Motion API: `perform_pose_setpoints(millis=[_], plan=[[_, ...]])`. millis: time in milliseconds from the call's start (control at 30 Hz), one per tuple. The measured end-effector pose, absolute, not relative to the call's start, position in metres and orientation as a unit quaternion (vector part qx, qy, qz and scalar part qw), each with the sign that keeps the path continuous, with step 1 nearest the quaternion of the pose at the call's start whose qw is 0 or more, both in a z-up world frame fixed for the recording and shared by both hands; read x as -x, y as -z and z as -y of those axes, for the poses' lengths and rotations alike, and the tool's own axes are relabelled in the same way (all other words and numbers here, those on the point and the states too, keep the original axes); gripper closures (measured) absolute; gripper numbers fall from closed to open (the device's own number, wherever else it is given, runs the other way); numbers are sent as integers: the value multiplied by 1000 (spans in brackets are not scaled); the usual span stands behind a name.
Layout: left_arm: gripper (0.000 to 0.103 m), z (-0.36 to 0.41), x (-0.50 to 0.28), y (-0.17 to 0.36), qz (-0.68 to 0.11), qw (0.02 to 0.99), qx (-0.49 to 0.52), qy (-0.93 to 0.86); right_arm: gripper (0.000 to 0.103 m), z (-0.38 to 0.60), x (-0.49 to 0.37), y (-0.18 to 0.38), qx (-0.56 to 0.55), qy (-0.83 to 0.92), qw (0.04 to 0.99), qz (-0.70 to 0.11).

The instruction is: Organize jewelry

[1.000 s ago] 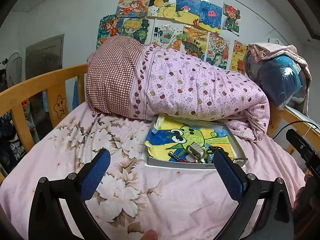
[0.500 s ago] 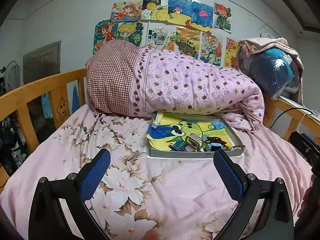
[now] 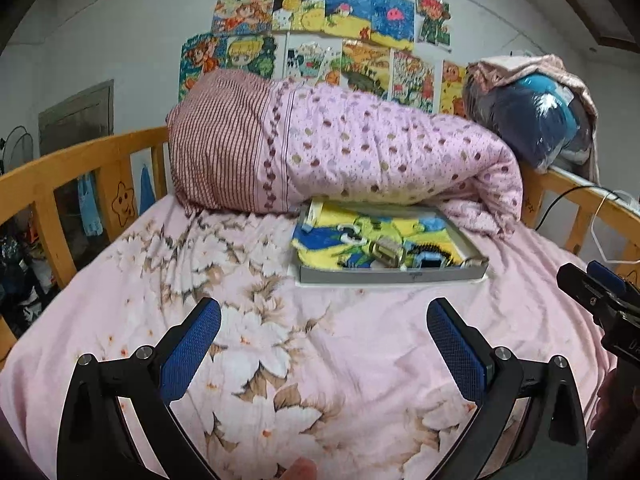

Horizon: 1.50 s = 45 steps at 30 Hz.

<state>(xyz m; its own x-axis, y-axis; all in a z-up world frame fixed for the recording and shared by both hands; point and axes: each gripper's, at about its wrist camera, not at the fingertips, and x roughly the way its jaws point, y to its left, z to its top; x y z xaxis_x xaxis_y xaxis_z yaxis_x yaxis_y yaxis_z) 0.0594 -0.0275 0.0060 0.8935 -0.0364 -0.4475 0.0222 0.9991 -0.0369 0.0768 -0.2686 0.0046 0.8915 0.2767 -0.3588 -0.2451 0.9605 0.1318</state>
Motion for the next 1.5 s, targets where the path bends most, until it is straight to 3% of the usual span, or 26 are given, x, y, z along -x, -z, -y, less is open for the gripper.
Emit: perform_pose_setpoints(millis=[1500], plan=[[2,28,-59,8,-252,967,15,17,0,266,-83,10,-47,-141,964,-223]])
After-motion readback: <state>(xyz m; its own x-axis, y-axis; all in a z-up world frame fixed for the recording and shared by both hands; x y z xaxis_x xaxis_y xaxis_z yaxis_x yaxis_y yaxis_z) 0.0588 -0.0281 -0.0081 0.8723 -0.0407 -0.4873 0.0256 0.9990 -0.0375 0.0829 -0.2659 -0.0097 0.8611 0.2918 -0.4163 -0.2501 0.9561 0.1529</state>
